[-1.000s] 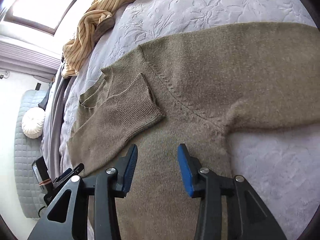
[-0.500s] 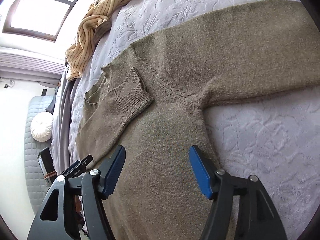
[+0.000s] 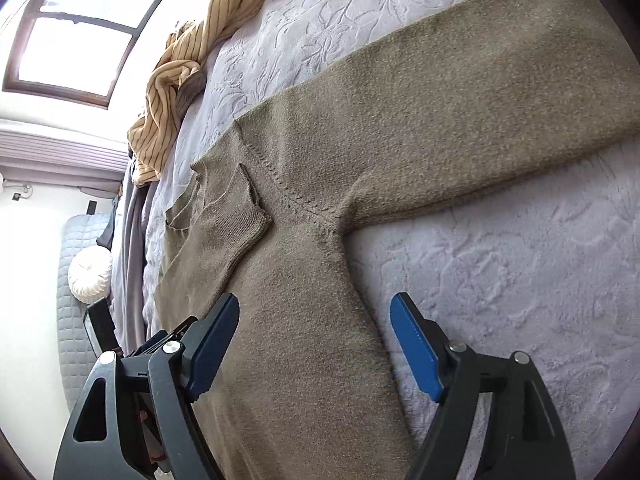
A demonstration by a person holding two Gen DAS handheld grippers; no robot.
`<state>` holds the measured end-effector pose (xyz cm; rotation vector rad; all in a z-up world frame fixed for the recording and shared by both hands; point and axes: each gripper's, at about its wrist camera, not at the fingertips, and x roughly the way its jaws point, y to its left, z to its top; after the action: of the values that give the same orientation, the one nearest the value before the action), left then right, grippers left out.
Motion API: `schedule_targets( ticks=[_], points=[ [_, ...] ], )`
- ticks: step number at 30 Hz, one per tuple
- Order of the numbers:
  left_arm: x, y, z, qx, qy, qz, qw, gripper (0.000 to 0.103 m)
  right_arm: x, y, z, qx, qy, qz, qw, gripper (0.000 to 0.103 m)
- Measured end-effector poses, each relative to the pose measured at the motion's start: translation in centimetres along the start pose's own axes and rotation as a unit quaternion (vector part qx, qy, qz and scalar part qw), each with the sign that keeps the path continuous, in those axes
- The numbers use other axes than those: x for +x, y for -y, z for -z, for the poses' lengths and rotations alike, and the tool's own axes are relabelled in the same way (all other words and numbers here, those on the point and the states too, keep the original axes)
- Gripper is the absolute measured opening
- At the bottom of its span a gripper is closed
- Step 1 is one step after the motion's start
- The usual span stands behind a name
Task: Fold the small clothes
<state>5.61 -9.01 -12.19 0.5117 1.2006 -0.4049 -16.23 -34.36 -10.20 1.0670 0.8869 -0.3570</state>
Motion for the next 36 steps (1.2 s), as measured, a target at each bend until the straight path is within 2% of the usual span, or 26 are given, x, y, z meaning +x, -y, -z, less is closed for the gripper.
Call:
schedule_targets(
  ticks=[5,9,15,21,26,30,36],
  points=[
    [-0.1,1.7,0.2,0.009,-0.006,0.009,0.9999,0.103,-1.3,2.0,-0.2,0.023,0.011,-0.004,1.000,0.081],
    [-0.3,2.8,-0.1,0.016,0.002,-0.017,0.9997,0.103,-2.7,3.8,-0.3,0.041,0.025,-0.004,0.999,0.081],
    [0.1,5.1,-0.1,0.035,-0.021,0.021,0.9989,0.103,-5.5,7.0,-1.1,0.075,0.062,-0.005,0.995,0.081],
    [-1.2,8.6,0.0,0.053,-0.008,0.041,0.9977,0.103,-8.8,10.4,-2.3,0.114,0.107,-0.005,0.988,0.081],
    [-2.3,11.6,0.0,0.069,0.001,0.062,0.9957,0.103,-12.3,13.4,-3.6,0.144,0.163,0.000,0.976,0.081],
    [-2.8,13.5,0.2,0.072,-0.001,0.074,0.9947,0.103,-13.9,16.2,-4.9,0.188,0.189,-0.012,0.964,0.081],
    [-3.4,15.7,0.8,0.078,-0.005,0.081,0.9937,0.103,-14.8,19.2,-6.7,0.239,0.220,-0.060,0.944,0.081]
  ],
)
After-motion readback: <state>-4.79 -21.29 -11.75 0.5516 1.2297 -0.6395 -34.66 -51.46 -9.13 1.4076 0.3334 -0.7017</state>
